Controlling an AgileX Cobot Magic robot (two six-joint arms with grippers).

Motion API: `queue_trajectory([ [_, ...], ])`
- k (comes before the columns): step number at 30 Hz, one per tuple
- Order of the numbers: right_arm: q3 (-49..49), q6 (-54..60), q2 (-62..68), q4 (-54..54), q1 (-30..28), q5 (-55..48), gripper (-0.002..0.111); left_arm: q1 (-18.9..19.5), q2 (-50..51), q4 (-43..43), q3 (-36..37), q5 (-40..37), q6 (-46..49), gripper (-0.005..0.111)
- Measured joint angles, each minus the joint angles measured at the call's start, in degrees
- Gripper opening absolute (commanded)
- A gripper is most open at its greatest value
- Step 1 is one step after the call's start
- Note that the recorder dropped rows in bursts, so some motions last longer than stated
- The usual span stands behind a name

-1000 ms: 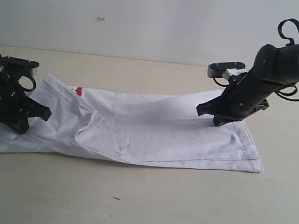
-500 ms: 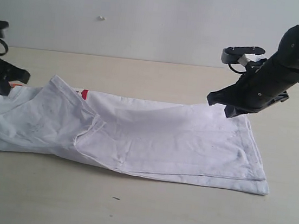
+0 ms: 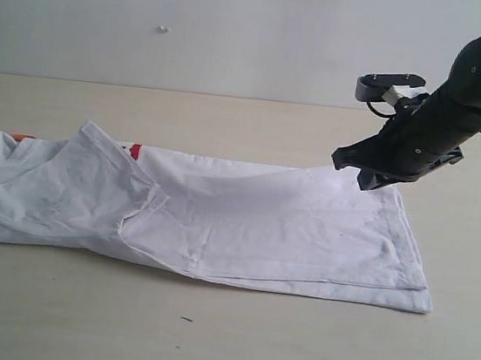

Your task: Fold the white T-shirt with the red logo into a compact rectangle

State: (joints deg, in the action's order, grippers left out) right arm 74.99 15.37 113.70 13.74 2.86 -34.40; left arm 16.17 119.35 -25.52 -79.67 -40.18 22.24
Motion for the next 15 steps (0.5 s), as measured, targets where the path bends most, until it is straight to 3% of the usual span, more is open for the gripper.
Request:
queue_trajectory([
  [5, 0.00, 0.52, 0.00, 0.00, 0.00, -0.12, 0.011, 1.94, 4.76, -7.48, -1.56, -4.90, 8.15, 0.060],
  [15, 0.00, 0.52, 0.00, 0.25, 0.00, -0.01, 0.011, 1.94, 6.25, -9.35, -2.42, -7.52, 10.38, 0.060],
])
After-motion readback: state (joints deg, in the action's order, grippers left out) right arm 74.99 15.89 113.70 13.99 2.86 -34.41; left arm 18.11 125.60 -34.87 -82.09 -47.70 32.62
